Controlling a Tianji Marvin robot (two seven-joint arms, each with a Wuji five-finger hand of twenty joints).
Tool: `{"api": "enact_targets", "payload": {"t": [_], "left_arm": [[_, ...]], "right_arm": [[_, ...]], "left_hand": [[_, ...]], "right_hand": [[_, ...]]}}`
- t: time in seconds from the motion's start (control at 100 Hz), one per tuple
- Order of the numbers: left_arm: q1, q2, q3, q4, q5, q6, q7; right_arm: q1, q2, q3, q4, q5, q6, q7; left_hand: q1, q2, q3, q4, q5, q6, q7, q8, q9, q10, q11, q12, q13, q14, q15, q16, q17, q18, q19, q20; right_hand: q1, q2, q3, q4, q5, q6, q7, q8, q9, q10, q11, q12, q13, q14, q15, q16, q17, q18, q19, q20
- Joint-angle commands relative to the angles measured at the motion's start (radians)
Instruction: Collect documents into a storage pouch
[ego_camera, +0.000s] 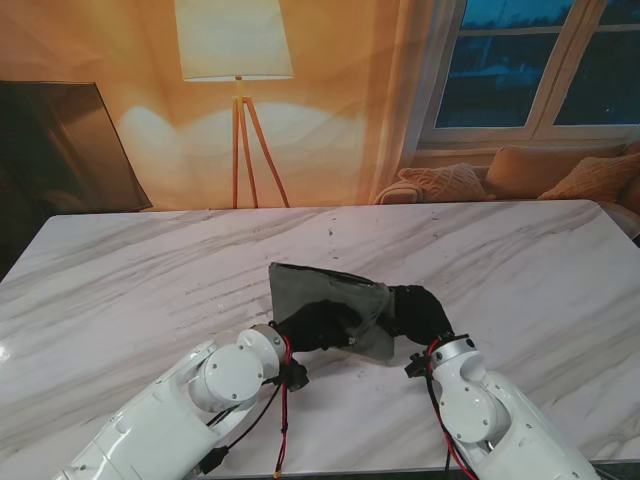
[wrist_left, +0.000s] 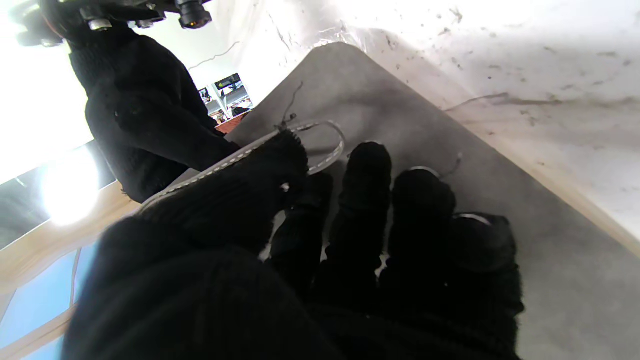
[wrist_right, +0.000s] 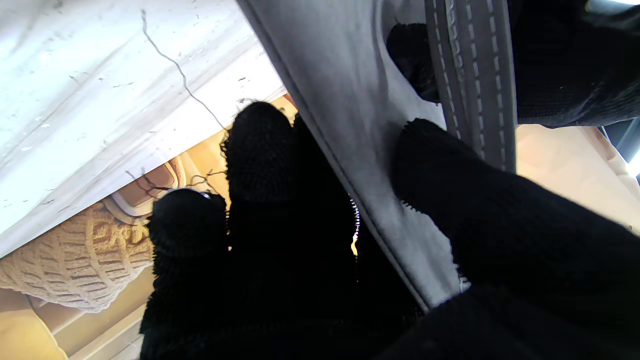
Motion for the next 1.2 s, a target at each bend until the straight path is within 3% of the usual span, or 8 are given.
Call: {"api": "enact_targets", "payload": {"t": [0.0, 0.17, 0.4, 0.54, 0.8, 0.95, 1.04, 1.19], "left_arm": [[-0.002, -0.013, 0.005, 0.007, -0.018, -0.006, -0.018], [-0.01, -0.019, 0.015, 0.019, -0.039, -0.02, -0.016], [-0.016, -0.031, 0.022, 0.034, -0.048, -0.034, 0.009], [-0.022, -0.046, 0.033, 0.051, -0.062, -0.031, 0.037], [-0.025, -0.06, 0.045, 0.069, -0.082, -0.045, 0.059], [-0.008, -0.049, 0.029, 0.042, -0.104, -0.034, 0.033], [0.009, -0.042, 0.015, 0.019, -0.106, -0.026, 0.026], [0.036, -0.032, -0.008, -0.023, -0.114, -0.017, 0.017]], "right_arm": [[-0.002, -0.005, -0.001, -0.007, 0.0, 0.006, 0.009], [-0.003, -0.006, -0.001, -0.008, 0.003, 0.008, 0.01], [-0.002, -0.006, 0.0, -0.008, 0.004, 0.008, 0.01], [-0.002, -0.006, 0.0, -0.007, 0.005, 0.007, 0.01], [-0.002, -0.006, 0.001, -0.007, 0.005, 0.008, 0.01], [-0.003, -0.005, 0.003, -0.008, 0.005, 0.012, 0.012], [-0.005, -0.005, 0.004, -0.01, 0.004, 0.013, 0.013], [-0.004, -0.004, 0.004, -0.009, 0.001, 0.011, 0.013]], "left_hand": [[0.0, -0.018, 0.015, -0.027, 0.0, -0.034, -0.009, -0.006, 0.056, -0.009, 0.045, 0.022, 0.034, 0.1, 0.047, 0.016, 0.046, -0.046, 0.046, -0.005], [-0.006, -0.005, 0.023, -0.024, 0.042, -0.043, 0.038, 0.018, 0.086, -0.012, 0.147, -0.013, 0.095, 0.099, 0.108, 0.02, 0.11, -0.036, 0.098, -0.012], [0.013, -0.04, 0.004, -0.044, 0.092, -0.056, 0.154, 0.078, 0.054, 0.001, 0.074, 0.001, 0.047, 0.09, 0.062, 0.009, 0.067, -0.046, 0.063, -0.028], [0.019, -0.076, -0.038, -0.06, 0.057, -0.057, 0.411, 0.157, 0.055, -0.005, 0.085, 0.003, 0.053, 0.092, 0.063, 0.009, 0.072, -0.042, 0.065, -0.032], [0.062, -0.039, -0.015, -0.037, 0.089, -0.085, 0.529, 0.13, 0.078, 0.007, 0.099, -0.008, 0.062, 0.108, 0.07, 0.009, 0.078, -0.026, 0.068, -0.03], [0.156, 0.018, -0.063, -0.033, 0.183, -0.08, 0.457, 0.013, 0.029, 0.034, -0.013, 0.081, -0.029, 0.126, 0.03, 0.032, -0.026, -0.04, 0.008, 0.012], [0.219, 0.045, -0.102, -0.03, 0.181, -0.099, 0.494, 0.067, -0.035, 0.035, -0.137, 0.133, -0.115, 0.106, -0.032, 0.023, -0.116, -0.07, -0.056, 0.027], [0.324, 0.108, -0.19, -0.033, 0.124, -0.068, 0.557, 0.226, -0.103, 0.025, -0.256, 0.121, -0.211, 0.088, -0.177, -0.045, -0.222, -0.085, -0.142, -0.039]], "right_hand": [[0.016, 0.033, 0.038, -0.011, 0.049, -0.039, 0.05, 0.018, 0.026, 0.047, 0.018, -0.003, 0.044, -0.022, 0.021, -0.013, 0.001, -0.017, 0.044, -0.013], [0.016, 0.034, 0.038, -0.011, 0.048, -0.037, 0.05, 0.018, 0.026, 0.046, 0.019, -0.004, 0.045, -0.022, 0.021, -0.013, 0.002, -0.017, 0.045, -0.013], [0.016, 0.034, 0.038, -0.011, 0.048, -0.039, 0.05, 0.018, 0.026, 0.047, 0.019, -0.005, 0.045, -0.022, 0.021, -0.014, 0.002, -0.017, 0.045, -0.014], [0.015, 0.034, 0.039, -0.011, 0.048, -0.039, 0.049, 0.018, 0.025, 0.047, 0.019, -0.005, 0.045, -0.022, 0.021, -0.014, 0.002, -0.017, 0.045, -0.014], [0.015, 0.033, 0.039, -0.011, 0.048, -0.037, 0.049, 0.018, 0.026, 0.047, 0.02, -0.005, 0.045, -0.023, 0.021, -0.014, 0.002, -0.017, 0.045, -0.014], [0.014, 0.033, 0.039, -0.011, 0.049, -0.039, 0.05, 0.018, 0.026, 0.046, 0.02, -0.005, 0.045, -0.022, 0.021, -0.014, 0.002, -0.017, 0.045, -0.015], [0.015, 0.034, 0.039, -0.011, 0.049, -0.039, 0.05, 0.018, 0.025, 0.047, 0.02, -0.005, 0.045, -0.022, 0.021, -0.014, 0.002, -0.017, 0.045, -0.015], [0.02, 0.033, 0.041, -0.01, 0.049, -0.04, 0.05, 0.018, 0.026, 0.047, 0.02, -0.005, 0.044, -0.024, 0.021, -0.015, 0.002, -0.017, 0.045, -0.015]]}}
